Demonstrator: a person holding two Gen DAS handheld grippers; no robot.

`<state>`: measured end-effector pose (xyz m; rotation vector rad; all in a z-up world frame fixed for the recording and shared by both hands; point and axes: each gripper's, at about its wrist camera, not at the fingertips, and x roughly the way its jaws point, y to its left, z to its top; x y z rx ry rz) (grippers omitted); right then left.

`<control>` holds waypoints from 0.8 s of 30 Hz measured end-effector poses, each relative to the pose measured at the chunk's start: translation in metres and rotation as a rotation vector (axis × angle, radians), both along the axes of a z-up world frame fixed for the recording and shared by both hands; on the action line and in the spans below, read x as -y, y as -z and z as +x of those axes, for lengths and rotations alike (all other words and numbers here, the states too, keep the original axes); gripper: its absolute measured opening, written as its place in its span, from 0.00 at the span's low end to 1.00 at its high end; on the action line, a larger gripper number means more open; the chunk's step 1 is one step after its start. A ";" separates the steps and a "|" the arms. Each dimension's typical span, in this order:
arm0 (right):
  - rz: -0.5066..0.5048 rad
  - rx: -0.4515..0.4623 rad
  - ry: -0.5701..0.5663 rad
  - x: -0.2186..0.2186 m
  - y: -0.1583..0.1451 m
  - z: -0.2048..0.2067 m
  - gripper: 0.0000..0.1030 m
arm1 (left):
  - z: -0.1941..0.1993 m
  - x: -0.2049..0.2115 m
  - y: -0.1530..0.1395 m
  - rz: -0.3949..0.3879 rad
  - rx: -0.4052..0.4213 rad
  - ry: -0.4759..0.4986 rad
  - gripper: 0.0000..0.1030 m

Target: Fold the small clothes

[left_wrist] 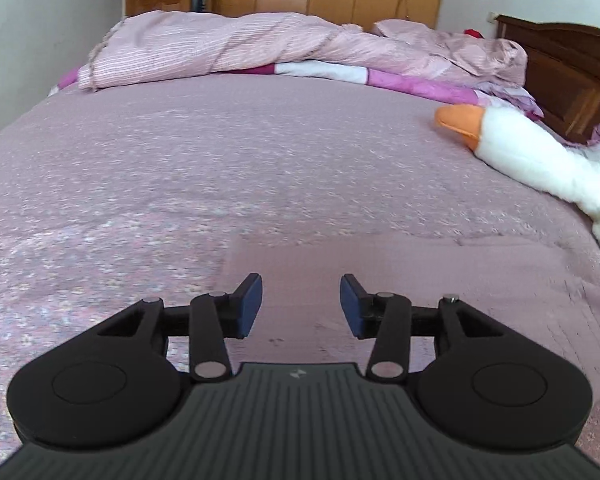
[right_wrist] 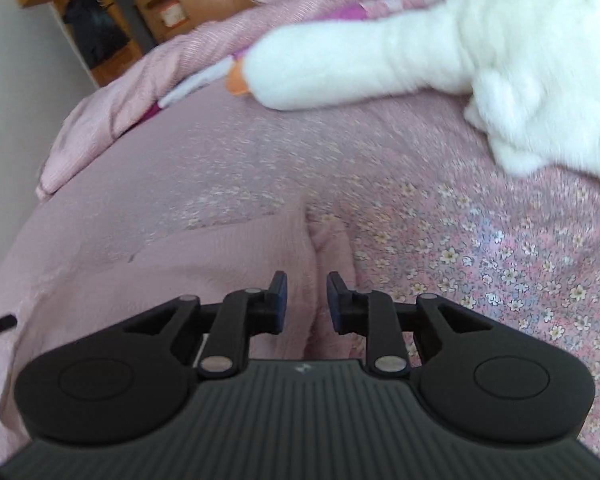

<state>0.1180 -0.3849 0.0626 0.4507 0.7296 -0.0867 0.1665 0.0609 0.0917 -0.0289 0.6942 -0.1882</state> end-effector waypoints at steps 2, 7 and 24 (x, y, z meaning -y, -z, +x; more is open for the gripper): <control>0.033 -0.062 -0.045 0.003 0.009 0.016 0.25 | 0.000 0.008 0.006 0.021 -0.007 0.004 0.50; 0.020 -0.146 -0.092 -0.003 0.012 0.033 0.24 | -0.003 0.014 0.020 0.023 -0.046 0.004 0.50; -0.268 -0.070 -0.037 -0.015 -0.002 0.020 0.11 | -0.012 0.013 0.033 0.074 -0.089 -0.008 0.56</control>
